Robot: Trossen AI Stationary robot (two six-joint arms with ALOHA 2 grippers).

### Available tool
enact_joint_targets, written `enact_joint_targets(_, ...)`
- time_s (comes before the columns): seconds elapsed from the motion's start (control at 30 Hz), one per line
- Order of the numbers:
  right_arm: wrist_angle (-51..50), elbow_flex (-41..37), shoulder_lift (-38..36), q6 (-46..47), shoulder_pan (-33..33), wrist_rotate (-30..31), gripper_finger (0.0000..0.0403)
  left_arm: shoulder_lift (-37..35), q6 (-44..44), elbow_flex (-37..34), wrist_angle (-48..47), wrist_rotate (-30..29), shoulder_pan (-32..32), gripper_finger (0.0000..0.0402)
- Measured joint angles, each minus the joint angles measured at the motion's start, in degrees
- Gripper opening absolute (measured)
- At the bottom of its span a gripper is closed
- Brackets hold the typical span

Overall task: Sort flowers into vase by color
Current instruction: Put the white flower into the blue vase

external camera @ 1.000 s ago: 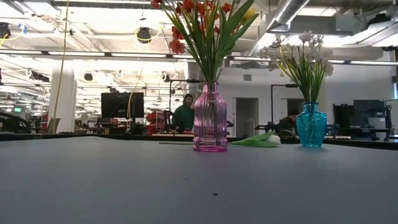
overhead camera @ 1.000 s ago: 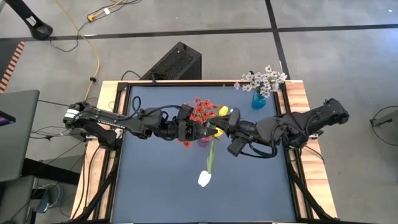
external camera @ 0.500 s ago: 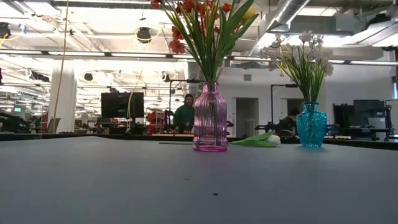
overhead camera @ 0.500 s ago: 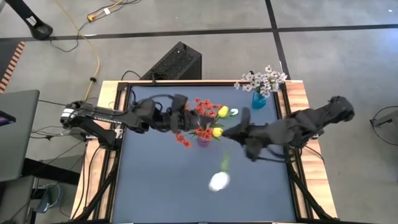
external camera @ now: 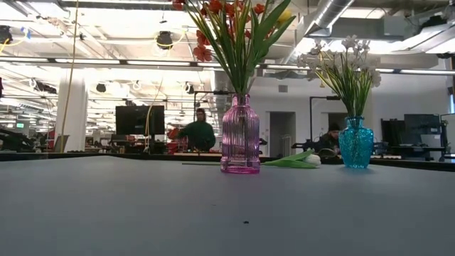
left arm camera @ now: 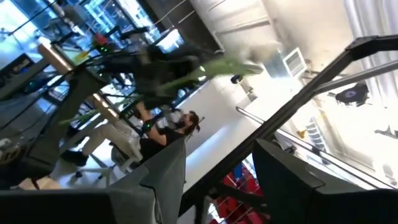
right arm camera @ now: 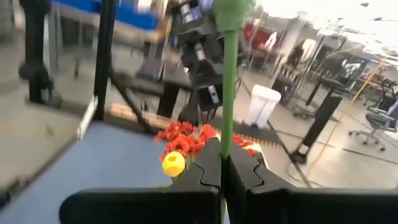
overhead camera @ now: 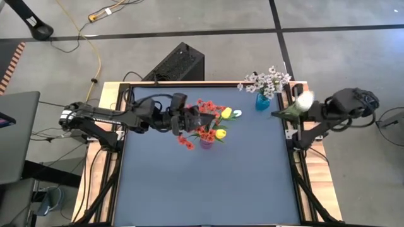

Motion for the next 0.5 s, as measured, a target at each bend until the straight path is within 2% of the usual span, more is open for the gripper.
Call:
enact_joint_targets(0.17, 13.66, -18.16, -14.52, -0.76, 1.01, 2.80, 0.0025, -0.10, 0.78, 0.02, -0.49, 0.03, -0.05, 0.0174)
enact_joint_targets(0.3, 19.00, -29.48, -24.72, -5.42, 0.86, 12.13, 0.0025, -0.09, 0.79, 0.02, -1.34, 0.03, -0.05, 0.0174)
enact_joint_targets(0.4, 21.40, -34.86, -31.85, -4.97, 0.86, 20.36, 0.0025, -0.07, 0.77, 0.02, -1.76, 0.03, -0.05, 0.0174)
enact_joint_targets(0.5, 21.31, -39.38, -38.74, -2.32, 0.86, 25.46, 0.0025, -0.07, 0.77, 0.02, -1.77, 0.02, -0.05, 0.0174)
